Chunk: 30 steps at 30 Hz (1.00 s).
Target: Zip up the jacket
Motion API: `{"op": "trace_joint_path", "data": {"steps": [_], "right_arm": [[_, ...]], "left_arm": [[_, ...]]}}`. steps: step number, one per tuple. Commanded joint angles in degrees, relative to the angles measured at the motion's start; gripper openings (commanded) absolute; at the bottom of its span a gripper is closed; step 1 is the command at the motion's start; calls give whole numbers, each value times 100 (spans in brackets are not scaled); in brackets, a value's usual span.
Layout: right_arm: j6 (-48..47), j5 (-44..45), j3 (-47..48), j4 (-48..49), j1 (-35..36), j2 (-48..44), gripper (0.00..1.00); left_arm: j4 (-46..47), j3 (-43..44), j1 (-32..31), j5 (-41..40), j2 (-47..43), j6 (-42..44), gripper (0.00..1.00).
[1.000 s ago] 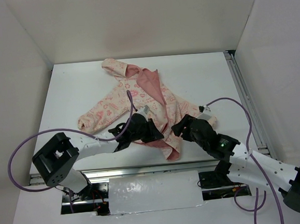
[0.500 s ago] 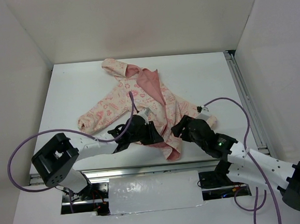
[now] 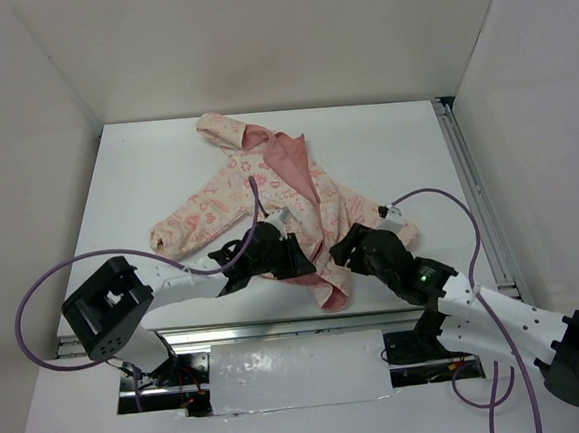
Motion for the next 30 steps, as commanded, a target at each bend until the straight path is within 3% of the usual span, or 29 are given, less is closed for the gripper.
{"op": "trace_joint_path", "data": {"steps": [1, 3, 4, 5, 13, 14, 16, 19, 24, 27, 30], "right_arm": [[-32, 85, 56, 114, -29, -30, 65], [-14, 120, 39, 79, -30, -66, 64], [3, 128, 39, 53, -21, -83, 64], [21, 163, 39, 26, -29, -118, 64], [-277, 453, 161, -87, -29, -425, 65], [-278, 558, 214, -158, -29, -452, 65], [-295, 831, 398, -377, -29, -575, 66], [-155, 1059, 513, -544, -38, -803, 66], [249, 1472, 750, -1273, -56, -1006, 67], [399, 1640, 716, -1468, -82, -1146, 67], [312, 1649, 601, -1337, -82, -1208, 68]], "left_arm": [[293, 286, 51, -103, 111, 153, 29], [355, 330, 60, -103, 172, 223, 21], [355, 365, 86, -68, 190, 258, 8], [277, 400, 95, -15, 190, 259, 1], [49, 558, 122, -85, -442, 935, 0], [-135, 915, 130, -94, -599, 1188, 0], [-1363, 1583, 148, -286, -557, 1235, 0], [-2489, 3268, 227, -331, 117, 1523, 0], [-3124, 5125, 455, 91, 1120, 1692, 0], [-3179, 4929, 456, 196, 1254, 1613, 0], [-2775, 3507, 429, 441, 894, 1297, 0]]}}
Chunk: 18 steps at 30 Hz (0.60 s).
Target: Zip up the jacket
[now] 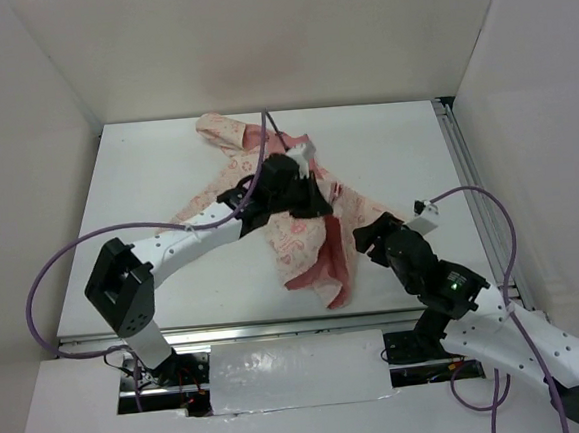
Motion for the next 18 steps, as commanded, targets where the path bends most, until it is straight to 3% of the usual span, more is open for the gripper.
{"op": "trace_joint_path", "data": {"steps": [1, 4, 7, 11, 15, 18], "right_arm": [[12, 327, 53, -91, -60, -83, 68], [-505, 99, 209, 322, -78, 337, 68], [-1094, -313, 622, 560, -96, 777, 65], [-2341, -1664, 878, 1305, -122, 1672, 65], [-2879, -2667, 1124, 1676, -113, 2570, 64], [-2959, -2741, 1510, 1730, -148, 3334, 61]], "left_arm": [[-226, -1462, -67, 503, -232, -440, 0], [195, -2745, -294, 418, -356, -880, 0], [48, -2997, -506, 145, -277, -1049, 0], [28, -3392, -568, -146, -329, -1068, 0], [302, -3647, -550, -199, -382, -988, 0], [311, -3797, -428, -225, -409, -1067, 0]]}}
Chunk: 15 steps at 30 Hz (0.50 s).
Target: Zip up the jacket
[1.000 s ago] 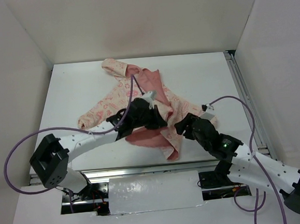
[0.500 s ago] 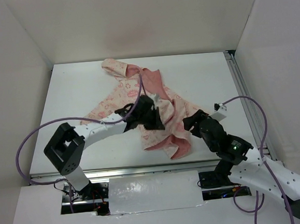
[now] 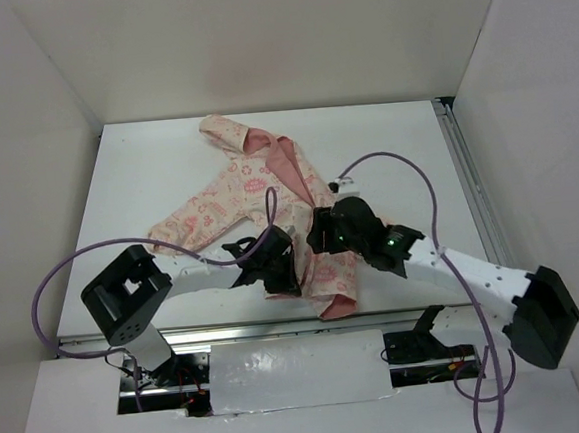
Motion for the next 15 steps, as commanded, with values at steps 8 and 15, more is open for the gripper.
{"op": "trace_joint_path", "data": {"steps": [8, 15], "right_arm": [[-728, -1557, 1246, 741, -375, 2223, 55], [-606, -1653, 1150, 759, -867, 3296, 51]], "left_arm": [[266, -600, 593, -219, -377, 52, 0], [784, -600, 1411, 220, -228, 702, 0]]}}
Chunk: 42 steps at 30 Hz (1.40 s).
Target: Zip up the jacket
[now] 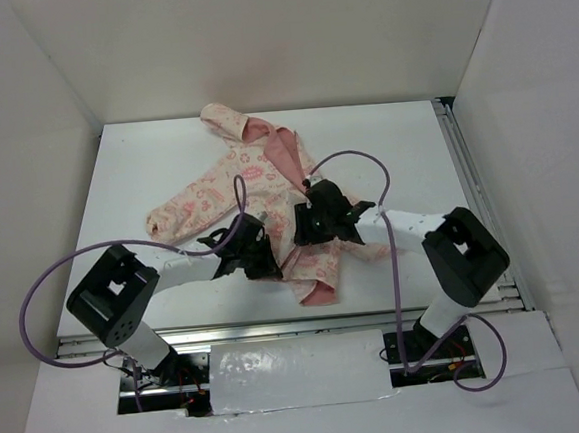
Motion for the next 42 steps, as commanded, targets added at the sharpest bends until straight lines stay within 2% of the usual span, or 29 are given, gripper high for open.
{"op": "trace_joint_path", "data": {"steps": [1, 5, 8, 10, 14, 16, 22, 27, 35, 39, 42], "right_arm": [[-48, -261, 92, -6, -262, 363, 50], [118, -586, -434, 247, -271, 206, 49], [163, -508, -505, 81, -192, 231, 46], [145, -482, -479, -129, -96, 258, 43], [14, -307, -418, -192, 115, 302, 42], [-249, -236, -391, -87, 300, 189, 47], [-795, -112, -190, 309, 599, -234, 54], [-1225, -305, 39, 450, 678, -269, 55], [-1525, -253, -39, 204, 757, -699, 57], [-1507, 141, 189, -392, 775, -805, 57], [-1455, 108, 101, -517, 766, -1060, 57]], "left_arm": [[258, -12, 399, 26, 109, 548, 0], [494, -73, 689, 386, 91, 873, 0], [609, -56, 830, 632, 117, 1102, 0], [784, -64, 926, 1087, 187, 1338, 0], [1162, -73, 1085, 1581, 284, 1480, 0], [1250, -29, 1138, 1783, 407, 1523, 0], [1163, 32, 1156, 1696, 513, 1524, 0], [1207, 14, 1156, 1776, 495, 1585, 0], [1321, -21, 1147, 1802, 557, 1585, 0], [1347, -29, 1156, 1802, 522, 1550, 0], [1347, -38, 1164, 1784, 513, 1550, 0]]}}
